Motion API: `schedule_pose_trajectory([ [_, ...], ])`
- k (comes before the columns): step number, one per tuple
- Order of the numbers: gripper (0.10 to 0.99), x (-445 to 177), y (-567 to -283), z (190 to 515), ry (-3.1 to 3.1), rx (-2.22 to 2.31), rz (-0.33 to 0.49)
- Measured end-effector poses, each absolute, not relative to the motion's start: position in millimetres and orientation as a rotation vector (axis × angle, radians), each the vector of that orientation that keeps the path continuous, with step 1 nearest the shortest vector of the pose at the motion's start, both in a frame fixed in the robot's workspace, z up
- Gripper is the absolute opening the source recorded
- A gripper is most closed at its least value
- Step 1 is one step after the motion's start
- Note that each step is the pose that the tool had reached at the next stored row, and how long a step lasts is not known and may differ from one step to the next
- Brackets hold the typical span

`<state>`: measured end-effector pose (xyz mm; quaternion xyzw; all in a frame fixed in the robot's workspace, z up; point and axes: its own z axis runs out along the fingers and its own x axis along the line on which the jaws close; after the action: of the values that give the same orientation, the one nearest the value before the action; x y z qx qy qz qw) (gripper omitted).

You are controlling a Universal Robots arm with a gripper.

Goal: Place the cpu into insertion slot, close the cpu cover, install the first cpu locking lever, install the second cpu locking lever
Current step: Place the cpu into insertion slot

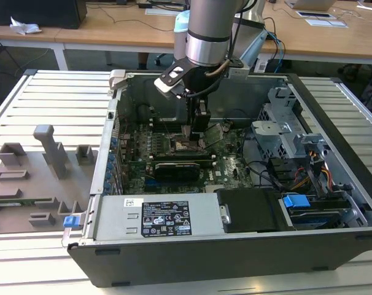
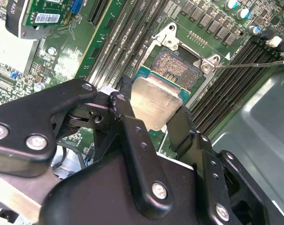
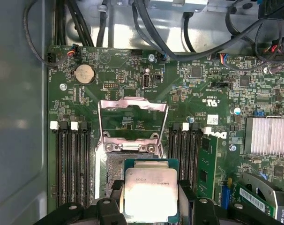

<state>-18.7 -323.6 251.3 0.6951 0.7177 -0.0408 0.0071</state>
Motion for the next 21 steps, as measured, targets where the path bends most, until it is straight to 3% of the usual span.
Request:
schedule_pose_trajectory([
  [21, 0.541, -19, -307, 245, 2.244, 2.174, -0.128],
])
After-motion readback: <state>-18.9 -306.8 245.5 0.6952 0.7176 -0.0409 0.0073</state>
